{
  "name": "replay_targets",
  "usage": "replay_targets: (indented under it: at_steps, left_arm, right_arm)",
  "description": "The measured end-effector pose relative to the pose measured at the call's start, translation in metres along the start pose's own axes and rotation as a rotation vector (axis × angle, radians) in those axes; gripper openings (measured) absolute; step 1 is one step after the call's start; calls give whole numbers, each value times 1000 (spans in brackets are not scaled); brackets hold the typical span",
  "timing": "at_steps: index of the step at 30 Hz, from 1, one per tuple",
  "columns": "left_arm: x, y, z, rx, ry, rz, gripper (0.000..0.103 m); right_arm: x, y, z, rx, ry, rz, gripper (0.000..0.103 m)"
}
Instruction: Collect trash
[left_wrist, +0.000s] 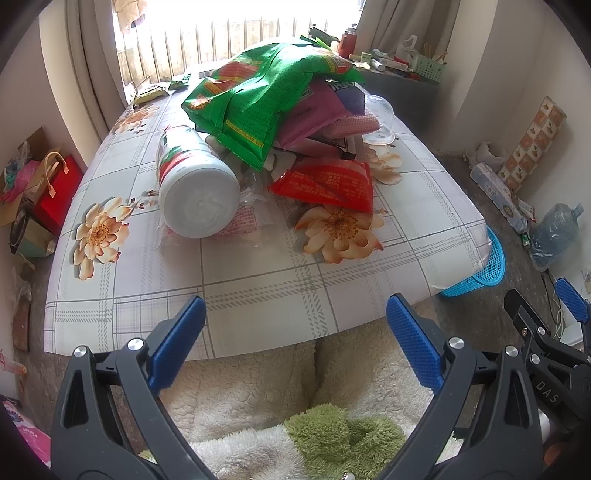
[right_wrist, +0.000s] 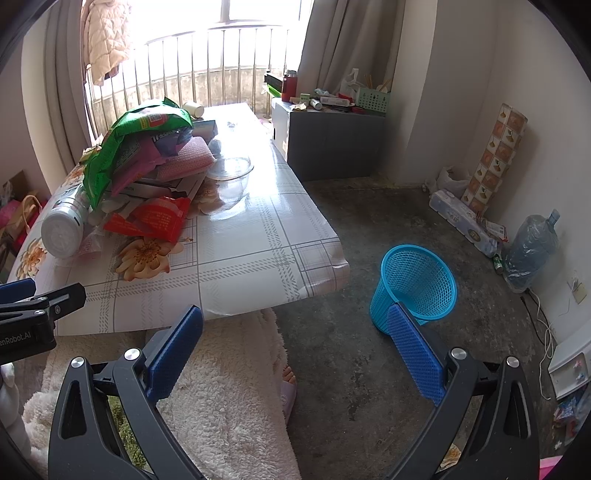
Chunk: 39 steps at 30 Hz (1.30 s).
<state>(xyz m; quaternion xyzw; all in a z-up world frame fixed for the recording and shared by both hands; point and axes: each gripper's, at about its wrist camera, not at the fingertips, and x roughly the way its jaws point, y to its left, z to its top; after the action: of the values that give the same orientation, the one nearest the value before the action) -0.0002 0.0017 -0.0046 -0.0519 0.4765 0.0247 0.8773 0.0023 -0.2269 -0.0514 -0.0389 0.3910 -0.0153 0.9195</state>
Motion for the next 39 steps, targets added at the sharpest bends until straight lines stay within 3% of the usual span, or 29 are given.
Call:
replay_targets:
  at_steps: [39]
  left_arm:
    - [6, 5, 2, -8, 5, -4, 94]
  right_arm:
    - [0, 3, 9, -2, -10, 0, 97]
